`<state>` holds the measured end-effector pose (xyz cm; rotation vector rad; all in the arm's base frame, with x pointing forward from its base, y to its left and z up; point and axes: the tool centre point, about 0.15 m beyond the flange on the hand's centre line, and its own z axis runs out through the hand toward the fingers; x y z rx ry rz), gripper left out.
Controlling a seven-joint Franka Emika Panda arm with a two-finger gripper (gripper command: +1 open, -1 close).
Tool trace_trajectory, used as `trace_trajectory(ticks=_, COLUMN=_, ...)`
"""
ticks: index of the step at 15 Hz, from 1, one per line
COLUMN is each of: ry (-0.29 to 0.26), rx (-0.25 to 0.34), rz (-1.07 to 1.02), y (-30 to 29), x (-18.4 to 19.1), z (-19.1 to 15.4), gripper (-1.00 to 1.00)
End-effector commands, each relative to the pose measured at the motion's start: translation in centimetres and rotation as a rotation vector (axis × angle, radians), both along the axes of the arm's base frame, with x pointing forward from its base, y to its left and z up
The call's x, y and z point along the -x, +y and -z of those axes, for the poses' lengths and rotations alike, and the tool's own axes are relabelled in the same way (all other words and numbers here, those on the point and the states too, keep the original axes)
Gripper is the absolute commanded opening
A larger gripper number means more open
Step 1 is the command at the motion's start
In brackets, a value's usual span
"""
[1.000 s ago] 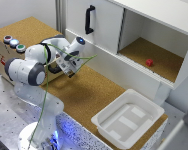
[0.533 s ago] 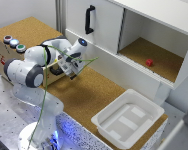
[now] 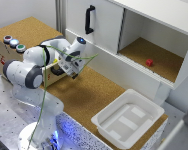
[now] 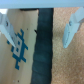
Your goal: Open the drawer
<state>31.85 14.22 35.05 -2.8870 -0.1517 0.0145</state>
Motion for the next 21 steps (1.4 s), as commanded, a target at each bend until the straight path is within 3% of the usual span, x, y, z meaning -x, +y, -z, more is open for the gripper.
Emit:
trace_trajectory(ticks=1, ry=-0.070, rx=0.223, rz=-0.037, y=2.3, x=0.7, z=-8.1, gripper=1.00)
trace_trajectory(ticks=4, ry=-0.101, rx=0.262, rz=-0.165, y=5.7, x=-0.2, z=-10.9, gripper=1.00)
trace_trajectory(ticks=9, ry=-0.101, rx=0.274, rz=-0.348, y=11.5, x=0.1, z=-11.8, gripper=1.00)
trace_trajectory(ticks=14, ry=-0.035, rx=0.255, rz=-0.451, y=15.9, x=0.4, z=-8.6, gripper=1.00)
trace_trajectory(ticks=18, ry=0.030, rx=0.206, rz=-0.420, y=17.2, x=1.1, z=-4.6, gripper=1.00)
trace_trajectory(ticks=21, ry=0.031, rx=0.166, rz=-0.332, y=16.9, x=1.8, z=-1.6, gripper=1.00)
